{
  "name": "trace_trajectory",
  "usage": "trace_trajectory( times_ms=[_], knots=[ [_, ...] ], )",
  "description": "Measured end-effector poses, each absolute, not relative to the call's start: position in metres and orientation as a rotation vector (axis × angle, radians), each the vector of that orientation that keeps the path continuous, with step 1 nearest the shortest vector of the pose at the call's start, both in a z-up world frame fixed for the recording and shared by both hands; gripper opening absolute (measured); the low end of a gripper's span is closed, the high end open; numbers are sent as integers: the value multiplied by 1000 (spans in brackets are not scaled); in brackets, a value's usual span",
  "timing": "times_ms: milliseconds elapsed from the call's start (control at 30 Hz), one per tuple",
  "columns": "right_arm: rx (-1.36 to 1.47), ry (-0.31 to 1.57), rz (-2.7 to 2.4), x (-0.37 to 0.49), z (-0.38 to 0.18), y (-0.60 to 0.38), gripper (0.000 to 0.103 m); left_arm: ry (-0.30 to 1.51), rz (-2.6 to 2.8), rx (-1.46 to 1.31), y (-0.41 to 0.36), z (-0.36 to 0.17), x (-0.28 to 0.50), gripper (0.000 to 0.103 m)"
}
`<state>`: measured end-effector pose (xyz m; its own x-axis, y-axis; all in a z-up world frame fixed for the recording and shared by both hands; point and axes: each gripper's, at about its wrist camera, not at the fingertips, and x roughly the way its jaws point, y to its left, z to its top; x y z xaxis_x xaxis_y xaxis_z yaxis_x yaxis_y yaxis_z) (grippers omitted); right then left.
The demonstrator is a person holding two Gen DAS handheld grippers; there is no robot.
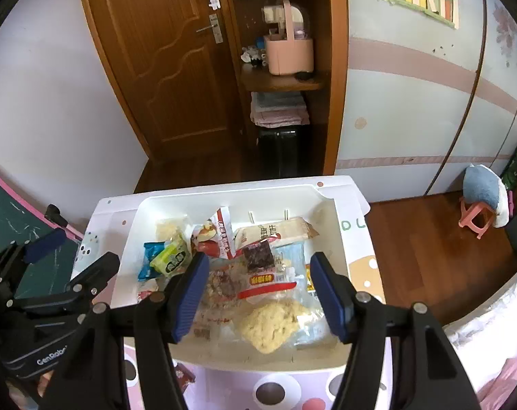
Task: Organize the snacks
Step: 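Withdraw both grippers from the tray toward the brown chocolate pack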
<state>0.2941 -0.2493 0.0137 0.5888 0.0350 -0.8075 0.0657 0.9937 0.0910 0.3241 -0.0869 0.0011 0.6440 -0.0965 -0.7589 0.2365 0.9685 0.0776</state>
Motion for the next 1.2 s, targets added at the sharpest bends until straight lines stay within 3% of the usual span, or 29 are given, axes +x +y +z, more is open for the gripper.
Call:
trace_trajectory(
  times_ms=[500, 667, 900, 1200],
  knots=[
    [76, 809, -30, 207, 97, -243, 62, 682, -240, 185, -74, 98, 217, 98],
    [40, 760, -29, 169, 118, -234, 68, 650, -276, 189, -71, 116, 180, 99],
    [9, 731, -10, 132, 125, -221, 68, 630, -315, 200, -63, 120, 134, 101],
    [-20, 755, 9, 102, 97, -209, 68, 664, -354, 214, -55, 88, 102, 101]
  ],
)
